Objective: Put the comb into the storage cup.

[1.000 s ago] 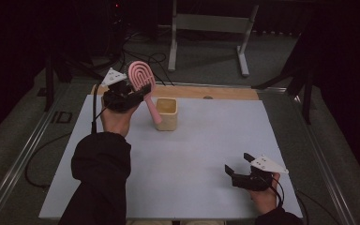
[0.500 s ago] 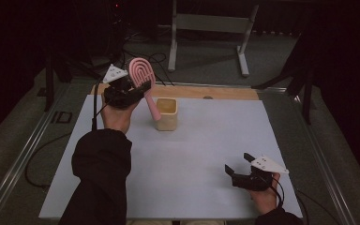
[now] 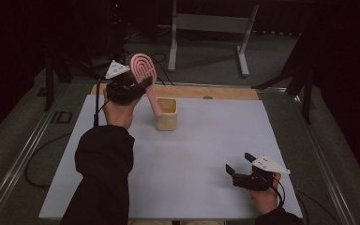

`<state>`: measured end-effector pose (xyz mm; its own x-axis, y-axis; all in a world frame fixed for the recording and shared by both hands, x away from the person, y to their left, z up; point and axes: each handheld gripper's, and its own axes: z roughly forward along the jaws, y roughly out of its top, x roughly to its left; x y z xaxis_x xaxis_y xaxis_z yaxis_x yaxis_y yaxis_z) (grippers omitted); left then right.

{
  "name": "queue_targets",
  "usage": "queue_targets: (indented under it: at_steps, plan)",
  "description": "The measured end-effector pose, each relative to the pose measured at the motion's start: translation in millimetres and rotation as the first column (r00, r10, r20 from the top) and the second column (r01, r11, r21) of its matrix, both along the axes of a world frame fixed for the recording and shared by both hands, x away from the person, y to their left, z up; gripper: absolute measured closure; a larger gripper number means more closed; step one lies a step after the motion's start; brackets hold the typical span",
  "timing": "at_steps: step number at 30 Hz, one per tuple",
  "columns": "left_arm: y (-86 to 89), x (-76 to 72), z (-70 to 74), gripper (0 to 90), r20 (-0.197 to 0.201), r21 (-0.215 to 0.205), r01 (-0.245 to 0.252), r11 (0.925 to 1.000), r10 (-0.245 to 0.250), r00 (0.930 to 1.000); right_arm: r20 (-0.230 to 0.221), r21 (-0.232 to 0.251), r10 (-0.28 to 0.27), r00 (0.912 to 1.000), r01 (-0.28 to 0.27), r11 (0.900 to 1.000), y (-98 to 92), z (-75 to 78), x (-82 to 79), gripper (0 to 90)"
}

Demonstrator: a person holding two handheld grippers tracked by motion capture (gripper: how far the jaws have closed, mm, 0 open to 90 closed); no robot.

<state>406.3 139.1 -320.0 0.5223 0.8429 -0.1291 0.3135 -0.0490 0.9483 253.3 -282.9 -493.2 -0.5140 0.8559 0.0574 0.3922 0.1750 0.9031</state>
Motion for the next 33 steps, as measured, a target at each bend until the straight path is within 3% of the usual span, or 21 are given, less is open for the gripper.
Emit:
queue_targets:
  at_steps: [8,33]
  plan:
    - [-4.6,6.5,0.7,64.7,0.000,-0.004,-0.005,1.0000,0.005,1.0000,0.003,0.008,-0.003,1.0000,0.003,1.000,-1.6,0.9,-0.2,9.6]
    - [-22.7,23.4,-16.1,64.6,0.001,-0.008,-0.041,0.9991,0.041,0.9991,0.007,0.038,-0.016,0.9999,0.015,0.999,-6.1,2.9,0.3,9.6]
